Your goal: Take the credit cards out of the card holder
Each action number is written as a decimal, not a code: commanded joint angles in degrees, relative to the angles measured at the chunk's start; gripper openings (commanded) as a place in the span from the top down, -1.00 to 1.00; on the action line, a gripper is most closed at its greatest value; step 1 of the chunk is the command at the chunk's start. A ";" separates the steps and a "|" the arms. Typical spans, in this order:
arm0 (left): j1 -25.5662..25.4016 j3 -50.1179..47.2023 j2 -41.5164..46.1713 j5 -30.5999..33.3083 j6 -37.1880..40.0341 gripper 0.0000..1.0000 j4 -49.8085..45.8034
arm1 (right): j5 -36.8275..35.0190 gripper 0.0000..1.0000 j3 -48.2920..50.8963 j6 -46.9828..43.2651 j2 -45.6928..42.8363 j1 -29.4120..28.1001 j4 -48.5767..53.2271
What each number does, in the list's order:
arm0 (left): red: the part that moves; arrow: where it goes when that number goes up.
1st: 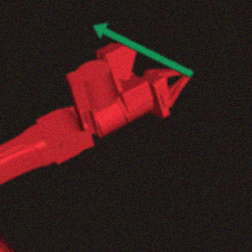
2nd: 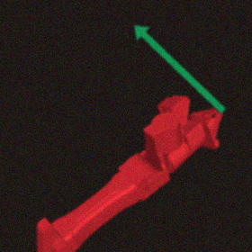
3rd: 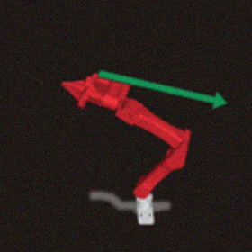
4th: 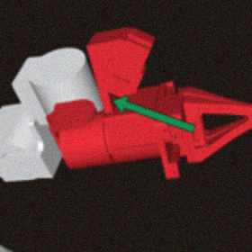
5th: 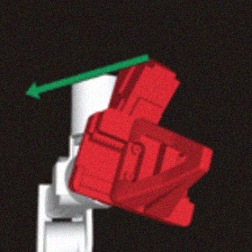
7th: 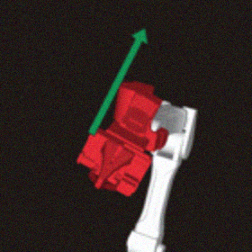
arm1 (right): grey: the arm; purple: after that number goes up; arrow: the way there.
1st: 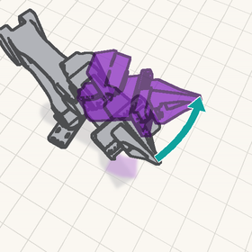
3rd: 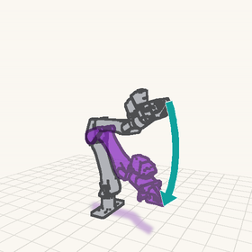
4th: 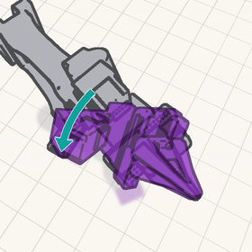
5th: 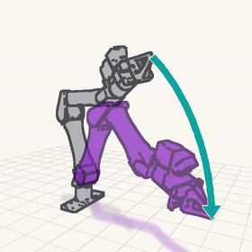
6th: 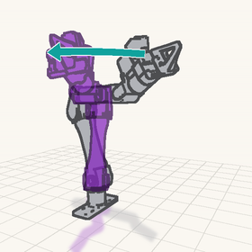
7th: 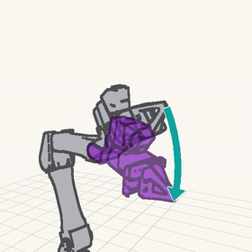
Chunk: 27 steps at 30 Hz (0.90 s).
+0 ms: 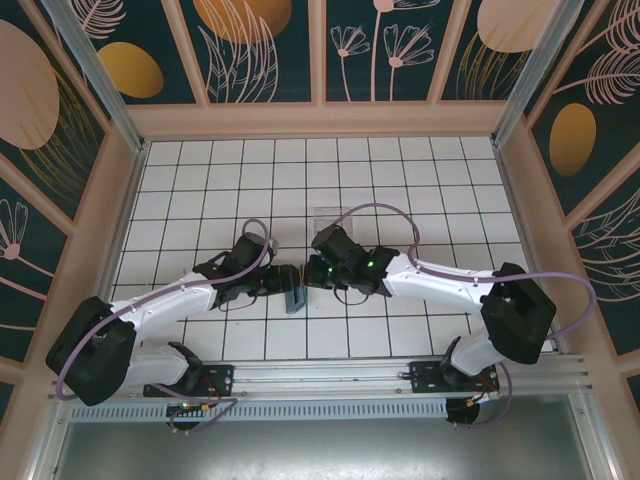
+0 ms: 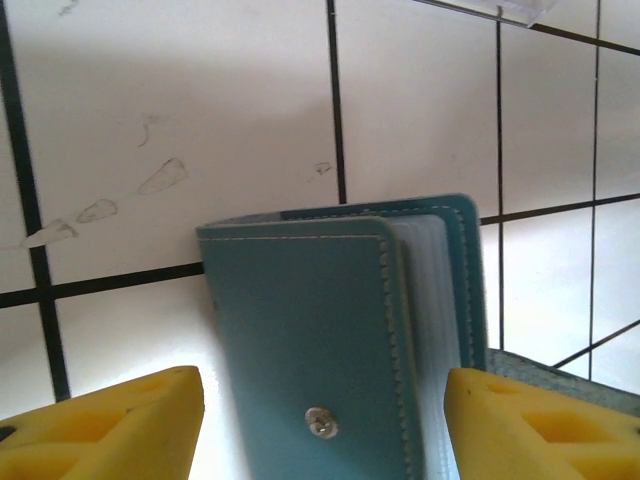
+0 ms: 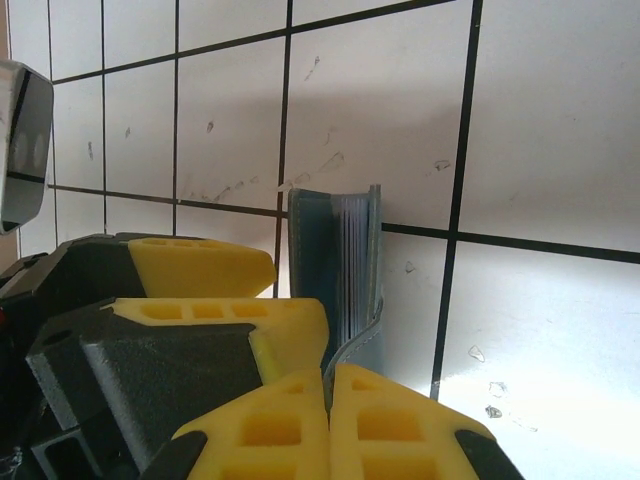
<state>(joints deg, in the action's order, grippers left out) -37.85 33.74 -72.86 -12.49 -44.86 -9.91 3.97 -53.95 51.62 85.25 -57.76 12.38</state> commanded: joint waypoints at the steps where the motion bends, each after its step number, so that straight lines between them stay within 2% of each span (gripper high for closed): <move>1: -0.23 0.52 2.00 2.59 1.35 -0.24 -3.53 | -1.42 1.00 0.87 1.26 -1.33 -0.25 0.03; 15: -0.29 -1.37 5.62 5.24 0.70 0.41 -6.01 | -2.56 1.00 3.85 2.44 -0.18 1.32 1.55; 24: -0.29 -3.06 4.46 3.00 0.21 0.62 -2.68 | -4.21 1.00 4.56 1.94 3.26 1.72 3.86; 27: -0.22 -2.98 4.47 2.04 -0.23 0.72 -1.64 | -5.64 0.93 4.19 1.69 3.86 1.86 5.89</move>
<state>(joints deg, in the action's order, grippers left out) -37.85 31.44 -68.10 -8.86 -44.42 -13.21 1.72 -50.09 53.06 88.27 -56.29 14.94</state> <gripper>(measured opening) 0.148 0.055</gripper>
